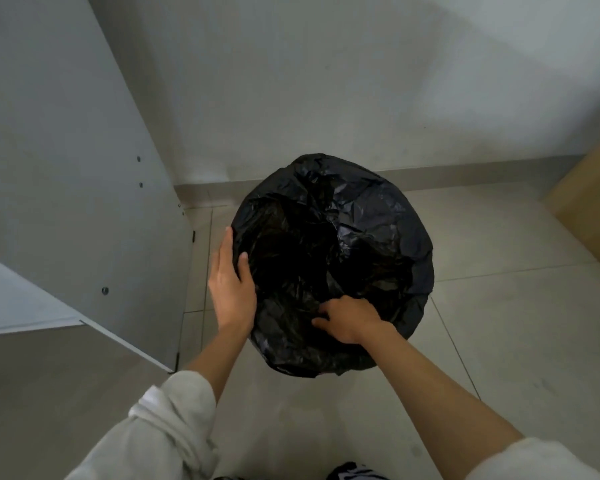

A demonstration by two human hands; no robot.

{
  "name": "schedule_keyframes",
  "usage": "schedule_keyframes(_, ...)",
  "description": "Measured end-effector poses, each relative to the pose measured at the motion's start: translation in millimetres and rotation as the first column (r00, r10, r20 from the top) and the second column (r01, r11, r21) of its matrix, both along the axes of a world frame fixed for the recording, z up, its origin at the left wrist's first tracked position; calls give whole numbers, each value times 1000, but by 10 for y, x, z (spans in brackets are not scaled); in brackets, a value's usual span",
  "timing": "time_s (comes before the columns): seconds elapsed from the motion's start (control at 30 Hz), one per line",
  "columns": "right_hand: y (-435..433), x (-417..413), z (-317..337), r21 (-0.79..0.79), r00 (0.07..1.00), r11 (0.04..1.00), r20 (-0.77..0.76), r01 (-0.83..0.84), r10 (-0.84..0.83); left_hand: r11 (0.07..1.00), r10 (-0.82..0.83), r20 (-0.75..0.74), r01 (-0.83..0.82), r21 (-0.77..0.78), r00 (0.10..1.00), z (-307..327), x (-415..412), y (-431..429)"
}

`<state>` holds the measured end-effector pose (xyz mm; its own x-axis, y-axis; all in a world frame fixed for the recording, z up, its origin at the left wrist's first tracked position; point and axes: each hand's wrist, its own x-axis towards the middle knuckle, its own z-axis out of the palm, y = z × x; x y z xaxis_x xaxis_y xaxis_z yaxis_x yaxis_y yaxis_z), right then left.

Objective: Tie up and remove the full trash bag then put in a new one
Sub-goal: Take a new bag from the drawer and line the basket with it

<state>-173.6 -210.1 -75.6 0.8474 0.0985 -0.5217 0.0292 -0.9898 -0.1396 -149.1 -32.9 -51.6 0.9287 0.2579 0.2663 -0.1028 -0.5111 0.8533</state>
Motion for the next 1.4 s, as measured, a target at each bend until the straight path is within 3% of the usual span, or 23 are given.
schedule_keyframes(0.07, 64, 51, -28, 121, 984, 990, 168, -72, 51, 999, 14, -25, -14, -37, 1000, 7, -12, -5)
schedule_keyframes(0.1, 85, 93, -59, 145, 984, 985, 164, -99, 75, 998, 14, -39, -16, -58, 999, 12, -27, -17)
schedule_keyframes(0.27, 26, 248, -339, 15, 953, 999, -302, -37, 39, 989, -22, -98, 7, -147, 995, 8, -57, -33)
schedule_keyframes(0.33, -36, 274, -329, 24, 920, 998, -389, 53, -40, 991, -25, -106, 11, -133, 994, 11, 16, 1)
schedule_keyframes(0.4, -76, 314, -211, 75, 954, 994, -295, 85, -59, 995, -41, -89, 33, -96, 995, 18, 105, 20)
schedule_keyframes(0.47, -114, 355, -50, 173, 996, 981, 1, 90, -92, 995, -58, -84, 50, -88, 995, 27, 180, 15)
schedule_keyframes(0.53, -156, 417, 57, 386, 953, 916, 222, 109, -207, 993, -79, -78, 71, -92, 994, 35, 237, -4)
schedule_keyframes(0.57, -193, 472, 82, 506, 931, 851, 222, 143, -288, 992, -90, -76, 83, -91, 993, 35, 259, -10)
schedule_keyframes(0.63, -292, 596, 119, 699, 877, 656, 85, 286, -473, 990, -109, -79, 102, -94, 991, 31, 282, -7)
schedule_keyframes(0.7, -450, 701, 171, 742, 790, 528, -4, 413, -613, 990, -119, -79, 112, -88, 990, 23, 291, 8)
schedule_keyframes(0.77, -622, 731, 183, 670, 762, 582, 37, 461, -646, 989, -127, -69, 121, -79, 989, 22, 292, 16)
schedule_keyframes(0.83, -689, 655, 181, 550, 790, 726, 180, 414, -587, 987, -138, -57, 133, -92, 989, 37, 292, 9)
schedule_keyframes(0.93, -599, 527, 94, 299, 881, 950, 421, 90, -216, 983, -154, -38, 149, -109, 987, 74, 329, -31)
schedule_keyframes(1.0, -549, 499, -35, 16, 939, 993, 328, -116, 105, 981, -166, -36, 162, -103, 985, 89, 361, -58)
schedule_keyframes(1.03, -556, 495, -86, -118, 960, 981, 217, -156, 178, 981, -172, -27, 169, -89, 985, 90, 372, -72)
schedule_keyframes(1.13, -637, 467, -208, -296, 987, 943, -96, -152, 129, 981, -190, 3, 190, -45, 982, 81, 385, -105)
schedule_keyframes(1.23, -689, 419, -313, -377, 963, 916, -268, -135, 32, 980, -193, 7, 193, -47, 981, 61, 405, -113)
schedule_keyframes(1.33, -641, 401, -243, -430, 953, 897, -301, -104, -33, 980, -196, 10, 196, -43, 981, 71, 395, -152)
schedule_keyframes(1.4, -556, 472, -150, -203, 976, 972, -158, 115, -148, 980, -195, 9, 195, -33, 981, 89, 379, -182)
